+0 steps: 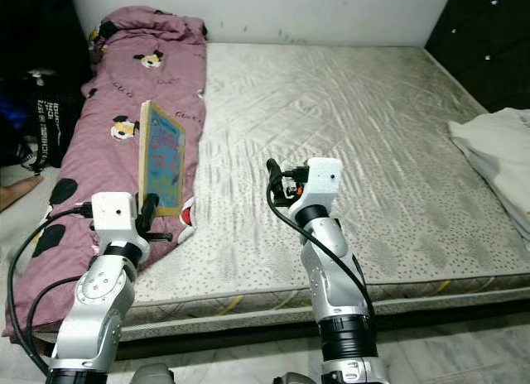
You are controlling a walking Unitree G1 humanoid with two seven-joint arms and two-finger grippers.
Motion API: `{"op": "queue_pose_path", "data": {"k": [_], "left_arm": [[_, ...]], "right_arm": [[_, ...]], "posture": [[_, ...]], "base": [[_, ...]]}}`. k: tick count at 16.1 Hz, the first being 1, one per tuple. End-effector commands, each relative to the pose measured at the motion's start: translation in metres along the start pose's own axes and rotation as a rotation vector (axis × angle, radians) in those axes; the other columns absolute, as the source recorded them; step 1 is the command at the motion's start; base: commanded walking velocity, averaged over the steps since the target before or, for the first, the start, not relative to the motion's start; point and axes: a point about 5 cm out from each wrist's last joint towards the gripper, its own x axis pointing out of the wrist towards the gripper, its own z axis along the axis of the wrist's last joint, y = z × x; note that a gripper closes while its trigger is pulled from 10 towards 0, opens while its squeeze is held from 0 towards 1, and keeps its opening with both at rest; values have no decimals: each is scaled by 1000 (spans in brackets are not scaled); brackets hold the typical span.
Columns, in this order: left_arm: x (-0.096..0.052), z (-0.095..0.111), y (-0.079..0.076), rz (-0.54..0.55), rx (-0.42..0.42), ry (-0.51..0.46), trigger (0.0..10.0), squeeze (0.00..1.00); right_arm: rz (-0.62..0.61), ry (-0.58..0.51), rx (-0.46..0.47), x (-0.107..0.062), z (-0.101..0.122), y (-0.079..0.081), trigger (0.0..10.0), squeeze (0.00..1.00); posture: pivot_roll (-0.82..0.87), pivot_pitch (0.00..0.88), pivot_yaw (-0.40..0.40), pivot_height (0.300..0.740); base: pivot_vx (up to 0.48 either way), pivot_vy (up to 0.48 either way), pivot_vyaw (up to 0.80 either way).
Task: Clean up the room
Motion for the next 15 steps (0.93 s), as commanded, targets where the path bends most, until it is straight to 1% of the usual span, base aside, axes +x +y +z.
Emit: {"op": "queue_pose_path", "data": {"k": [1,8,15], "left_arm": [[2,11,-2,-6,3,-48,10000,0],[3,10,-3,-13,-4,-48,10000,0],[3,10,-3,-10,-10,-48,10000,0]], "right_arm": [[1,-1,4,2,1,-1,10000,0],[7,2,-7,3,2,-2,10000,0],[6,7,-20,3,0,-4,10000,0]], "posture": [[101,0,-59,740],[99,0,-62,740],[99,0,-64,740]], "base": [[0,-251,0],[0,-251,0],[0,-305,0]]}}
